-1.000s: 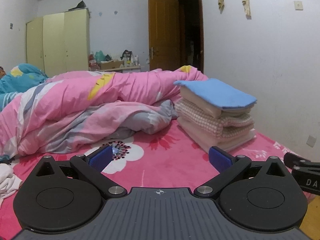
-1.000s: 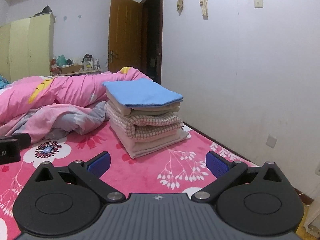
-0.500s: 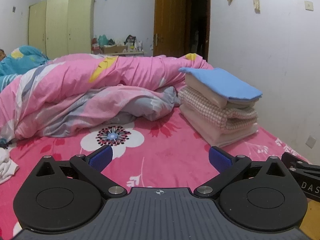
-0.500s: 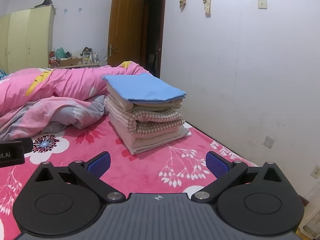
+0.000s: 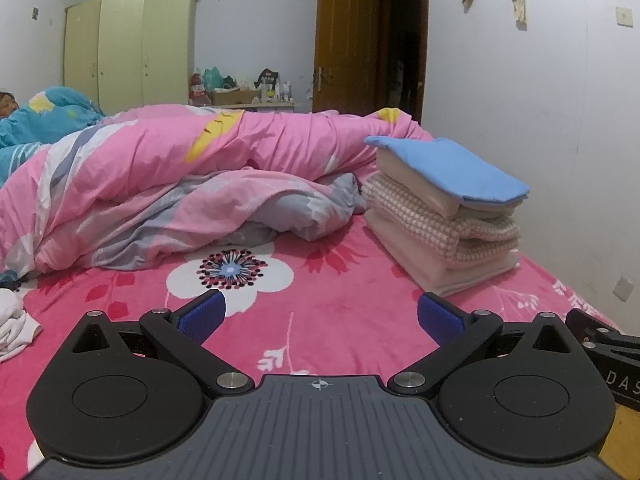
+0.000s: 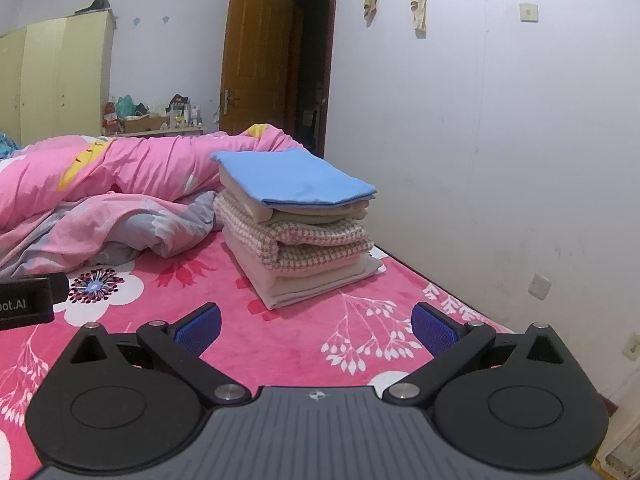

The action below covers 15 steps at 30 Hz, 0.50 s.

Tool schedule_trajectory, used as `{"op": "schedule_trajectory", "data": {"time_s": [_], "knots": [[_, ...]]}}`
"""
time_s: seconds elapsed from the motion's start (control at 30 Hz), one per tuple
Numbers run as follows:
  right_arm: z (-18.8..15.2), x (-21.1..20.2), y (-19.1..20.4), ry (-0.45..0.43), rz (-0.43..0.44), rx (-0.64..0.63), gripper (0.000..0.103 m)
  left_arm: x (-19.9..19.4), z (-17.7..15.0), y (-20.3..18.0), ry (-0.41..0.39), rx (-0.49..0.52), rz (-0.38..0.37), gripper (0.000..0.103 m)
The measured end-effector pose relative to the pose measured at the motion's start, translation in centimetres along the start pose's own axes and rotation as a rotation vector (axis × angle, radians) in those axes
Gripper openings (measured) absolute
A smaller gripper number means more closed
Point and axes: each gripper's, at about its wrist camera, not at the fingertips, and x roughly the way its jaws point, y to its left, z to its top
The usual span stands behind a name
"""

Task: Fold clothes

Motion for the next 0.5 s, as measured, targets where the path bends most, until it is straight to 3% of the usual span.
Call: {"op": "schedule_trajectory", "data": {"time_s": [0.5], "knots": [[-0.32, -0.14, 0.42, 0.003, -0.002, -0.006, 0.103, -0.06, -0.15, 0.31, 0.005, -0.017, 0.0, 0.103]]}}
